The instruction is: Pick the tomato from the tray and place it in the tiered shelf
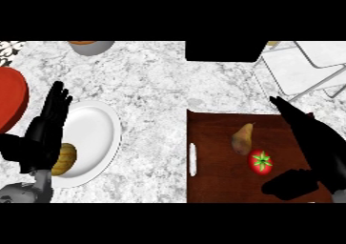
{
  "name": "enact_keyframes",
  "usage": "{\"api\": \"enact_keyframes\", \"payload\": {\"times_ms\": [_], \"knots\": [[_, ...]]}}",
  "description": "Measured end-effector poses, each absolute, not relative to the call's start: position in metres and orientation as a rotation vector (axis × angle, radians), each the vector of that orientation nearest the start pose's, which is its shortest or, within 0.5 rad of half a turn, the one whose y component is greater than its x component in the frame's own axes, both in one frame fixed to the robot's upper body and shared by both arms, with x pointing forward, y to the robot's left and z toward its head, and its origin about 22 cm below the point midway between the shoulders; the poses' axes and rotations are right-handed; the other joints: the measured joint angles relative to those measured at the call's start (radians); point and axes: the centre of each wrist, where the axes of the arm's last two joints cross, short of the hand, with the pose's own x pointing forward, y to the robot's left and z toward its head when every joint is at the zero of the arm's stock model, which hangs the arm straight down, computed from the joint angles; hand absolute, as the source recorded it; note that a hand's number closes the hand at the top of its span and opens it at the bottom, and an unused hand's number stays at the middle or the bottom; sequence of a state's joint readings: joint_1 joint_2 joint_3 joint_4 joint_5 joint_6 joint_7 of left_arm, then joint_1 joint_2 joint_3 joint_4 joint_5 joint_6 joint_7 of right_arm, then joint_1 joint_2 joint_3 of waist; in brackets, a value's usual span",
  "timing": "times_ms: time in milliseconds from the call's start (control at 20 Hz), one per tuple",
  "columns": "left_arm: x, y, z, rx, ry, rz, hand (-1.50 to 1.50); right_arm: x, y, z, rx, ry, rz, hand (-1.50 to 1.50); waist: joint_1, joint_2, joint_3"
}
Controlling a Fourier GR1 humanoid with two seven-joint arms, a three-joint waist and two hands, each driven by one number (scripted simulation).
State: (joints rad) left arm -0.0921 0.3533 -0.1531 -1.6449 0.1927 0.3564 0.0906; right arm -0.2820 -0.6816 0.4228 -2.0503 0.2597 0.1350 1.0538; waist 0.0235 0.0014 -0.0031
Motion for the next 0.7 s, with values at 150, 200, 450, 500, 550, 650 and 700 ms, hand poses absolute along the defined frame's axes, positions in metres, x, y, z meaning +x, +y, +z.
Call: {"api": "enact_keyframes", "payload": {"times_ms": [150, 200, 450, 500, 550, 650, 700], "knots": [[0.259, 0.267, 0.053, 0.237, -1.608, 0.027, 0.00, 0.235, -0.200, 0.162, -0.788, -1.042, 0.936, -1.50, -0.004, 0.000, 0.000], [0.260, 0.269, 0.054, 0.236, -1.607, 0.027, 0.00, 0.235, -0.199, 0.156, -0.807, -1.018, 0.955, -1.50, -0.007, -0.001, 0.000], [0.258, 0.266, 0.054, 0.239, -1.606, 0.027, 0.00, 0.243, -0.197, 0.131, -0.870, -0.889, 1.013, -1.50, -0.010, -0.001, 0.001], [0.256, 0.266, 0.056, 0.241, -1.609, 0.029, 0.00, 0.244, -0.198, 0.127, -0.880, -0.873, 1.015, -1.50, -0.011, -0.001, 0.002], [0.256, 0.266, 0.053, 0.243, -1.608, 0.032, 0.00, 0.244, -0.197, 0.126, -0.885, -0.867, 1.013, -1.50, -0.014, -0.002, 0.002], [0.258, 0.268, 0.055, 0.244, -1.611, 0.037, 0.00, 0.247, -0.190, 0.117, -0.886, -0.860, 1.011, -1.50, -0.015, -0.001, 0.002], [0.258, 0.269, 0.053, 0.246, -1.607, 0.039, 0.00, 0.244, -0.190, 0.114, -0.887, -0.858, 1.012, -1.50, -0.017, -0.002, 0.002]]}}
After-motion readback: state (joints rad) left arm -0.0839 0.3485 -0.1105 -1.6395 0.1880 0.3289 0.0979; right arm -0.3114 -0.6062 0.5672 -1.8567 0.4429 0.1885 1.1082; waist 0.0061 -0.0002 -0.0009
